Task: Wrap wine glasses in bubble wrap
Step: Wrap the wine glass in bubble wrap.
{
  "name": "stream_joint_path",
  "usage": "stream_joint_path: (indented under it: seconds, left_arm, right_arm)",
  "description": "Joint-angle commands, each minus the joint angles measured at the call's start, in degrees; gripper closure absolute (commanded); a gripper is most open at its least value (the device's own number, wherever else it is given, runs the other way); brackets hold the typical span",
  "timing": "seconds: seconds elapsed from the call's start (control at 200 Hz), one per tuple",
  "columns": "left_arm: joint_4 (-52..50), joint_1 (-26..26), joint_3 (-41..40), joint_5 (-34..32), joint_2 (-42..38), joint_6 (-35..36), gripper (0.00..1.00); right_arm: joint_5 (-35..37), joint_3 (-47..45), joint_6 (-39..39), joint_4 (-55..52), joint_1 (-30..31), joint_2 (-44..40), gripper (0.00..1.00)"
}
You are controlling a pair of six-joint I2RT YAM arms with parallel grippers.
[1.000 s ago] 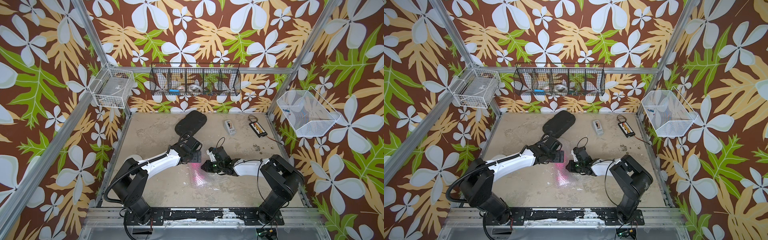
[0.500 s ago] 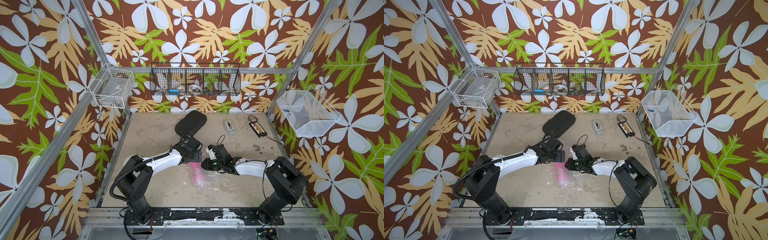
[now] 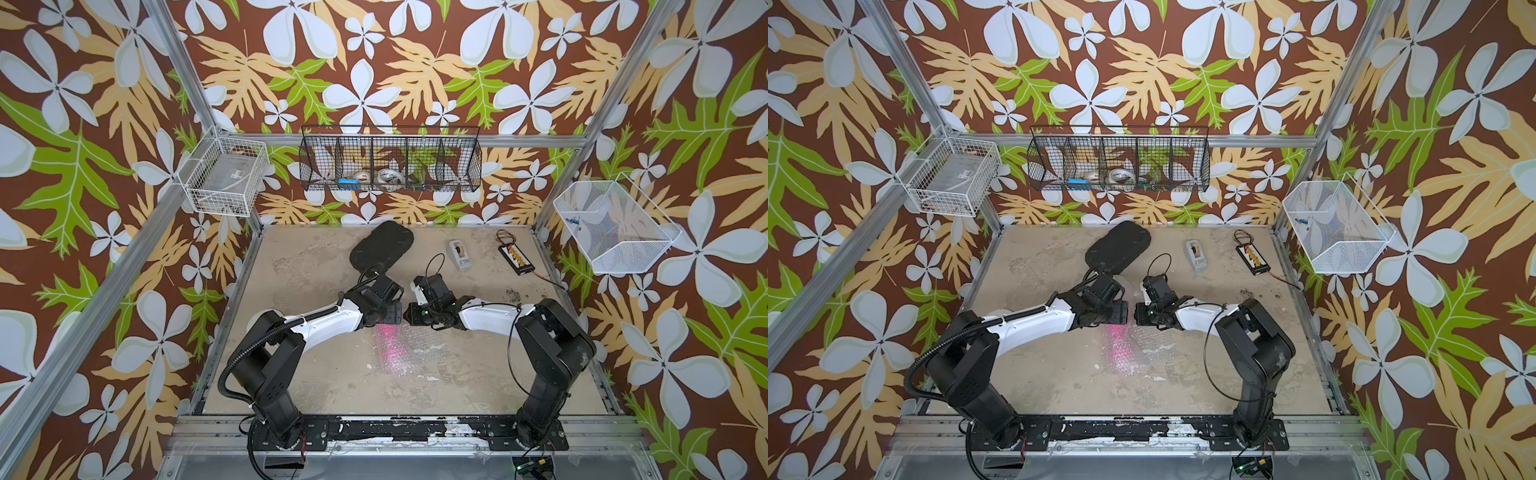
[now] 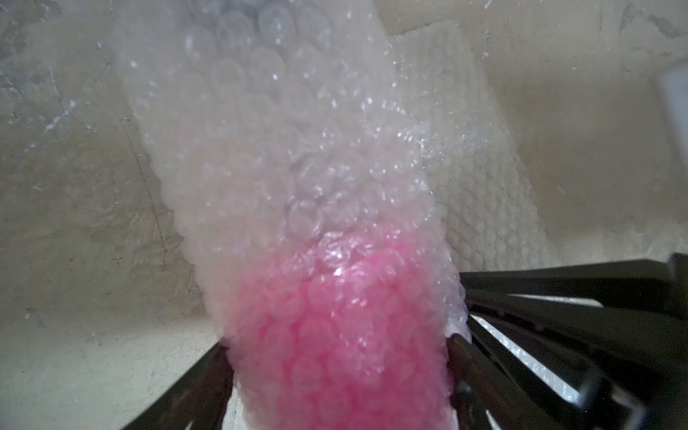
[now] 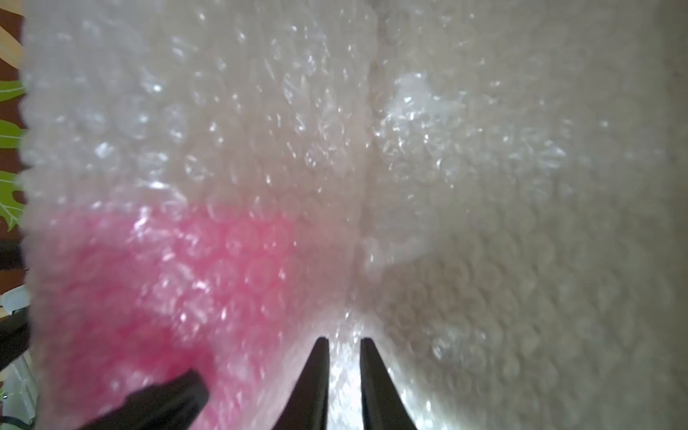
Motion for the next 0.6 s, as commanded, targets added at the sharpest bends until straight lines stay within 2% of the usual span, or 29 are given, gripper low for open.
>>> stream_joint_path:
  seconds: [0.0, 0.14, 0.265, 0.48, 0.596]
  left_arm:
    - [-2.18, 0.30, -0.09, -0.16, 0.31, 0.77, 0.14]
    - [-2.28, 0.65, 0.70, -0.24, 0.54, 0.89, 0.14]
    - [-2.34, 0.87, 1.58, 0.03, 1.31, 0.65, 0.14]
    - [-1.39, 0.83, 2.39, 1.94, 2.95, -0.48, 0.15]
    - [-1.14, 0.83, 2.01, 2.06, 3.35, -1.50, 0.16]
  right_arm:
    - [-1.80, 1.10, -1.39, 2.07, 0.37, 1.54, 0.80]
    - [-4.65, 0.57, -1.42, 2.72, 1.51, 1.43, 0.80]
    - [-9.01, -2.61, 1.54, 6.84, 1.67, -0.28, 0.80]
    - [-13.59, -4.33, 5.29, 10.73, 1.69, 1.45, 0.80]
    - [-14.05, -4.46, 5.62, 10.60, 1.54, 1.40, 0.80]
